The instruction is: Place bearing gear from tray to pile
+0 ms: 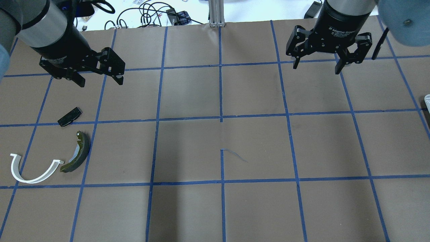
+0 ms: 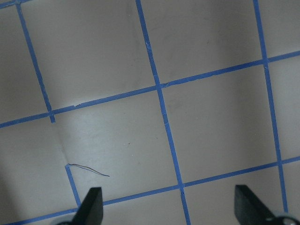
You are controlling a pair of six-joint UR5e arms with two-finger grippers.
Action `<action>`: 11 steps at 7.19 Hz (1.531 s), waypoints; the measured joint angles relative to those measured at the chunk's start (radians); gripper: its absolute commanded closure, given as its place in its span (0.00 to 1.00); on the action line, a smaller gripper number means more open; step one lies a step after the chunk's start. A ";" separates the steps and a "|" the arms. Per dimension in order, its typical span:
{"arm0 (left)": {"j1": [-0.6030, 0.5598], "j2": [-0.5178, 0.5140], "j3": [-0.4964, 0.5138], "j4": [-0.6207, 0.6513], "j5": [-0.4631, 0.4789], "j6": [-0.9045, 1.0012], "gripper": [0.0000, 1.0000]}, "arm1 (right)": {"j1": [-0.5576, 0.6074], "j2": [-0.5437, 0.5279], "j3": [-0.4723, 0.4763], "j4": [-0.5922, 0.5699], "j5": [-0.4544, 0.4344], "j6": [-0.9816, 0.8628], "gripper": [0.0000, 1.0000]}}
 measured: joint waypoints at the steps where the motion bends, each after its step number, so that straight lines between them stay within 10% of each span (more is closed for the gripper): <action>1: 0.000 0.001 0.000 -0.001 0.002 0.002 0.00 | 0.000 -0.002 -0.002 0.001 -0.002 0.000 0.00; 11: 0.009 -0.045 0.055 -0.027 0.046 -0.017 0.00 | 0.001 -0.004 -0.011 0.010 -0.002 -0.002 0.00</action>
